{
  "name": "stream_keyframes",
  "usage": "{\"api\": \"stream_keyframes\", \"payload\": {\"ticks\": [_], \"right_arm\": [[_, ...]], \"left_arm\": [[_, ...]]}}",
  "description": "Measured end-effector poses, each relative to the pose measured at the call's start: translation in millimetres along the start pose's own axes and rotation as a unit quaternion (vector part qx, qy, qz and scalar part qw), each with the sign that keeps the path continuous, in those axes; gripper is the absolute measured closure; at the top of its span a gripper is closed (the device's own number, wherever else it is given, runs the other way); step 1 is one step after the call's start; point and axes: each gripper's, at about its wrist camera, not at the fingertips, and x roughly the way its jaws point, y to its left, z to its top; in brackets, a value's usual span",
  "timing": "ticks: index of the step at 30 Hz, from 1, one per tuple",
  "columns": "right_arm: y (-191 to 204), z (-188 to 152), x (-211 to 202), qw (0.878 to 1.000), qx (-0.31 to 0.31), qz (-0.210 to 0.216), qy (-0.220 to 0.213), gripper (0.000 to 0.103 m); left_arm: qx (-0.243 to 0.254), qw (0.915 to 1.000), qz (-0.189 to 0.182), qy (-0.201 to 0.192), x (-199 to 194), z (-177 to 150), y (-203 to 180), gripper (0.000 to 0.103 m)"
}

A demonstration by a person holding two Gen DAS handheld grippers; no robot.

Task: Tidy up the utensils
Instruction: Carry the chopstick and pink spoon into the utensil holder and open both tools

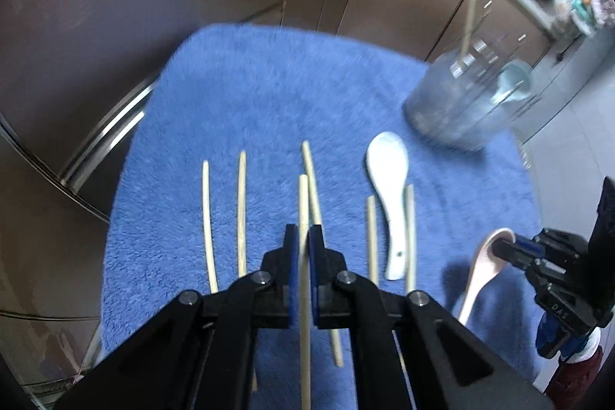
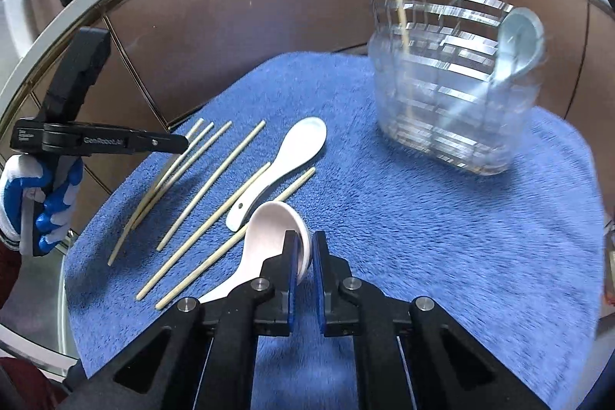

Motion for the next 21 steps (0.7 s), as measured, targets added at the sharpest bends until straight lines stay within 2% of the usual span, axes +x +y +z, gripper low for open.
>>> {"api": "stream_keyframes", "payload": {"ticks": [6,11,15,21], "right_arm": [[10,-3,-43,0.998,-0.001,-0.042,-0.036,0.096],[8,8,-87,0.993,0.001,-0.094,-0.078,0.096],[8,25,-117,0.983,0.001,-0.142,-0.12,0.096],[5,63,-152,0.952,-0.003,-0.234,-0.198,0.096]], "left_arm": [[0.01,0.9979,-0.013,-0.063,-48,-6,-14,0.099],[0.02,0.9918,-0.043,-0.119,-87,-3,-31,0.099],[0.021,0.9808,-0.08,-0.176,-121,11,-47,0.099],[0.013,0.9546,-0.132,-0.267,-151,51,-79,0.099]]}}
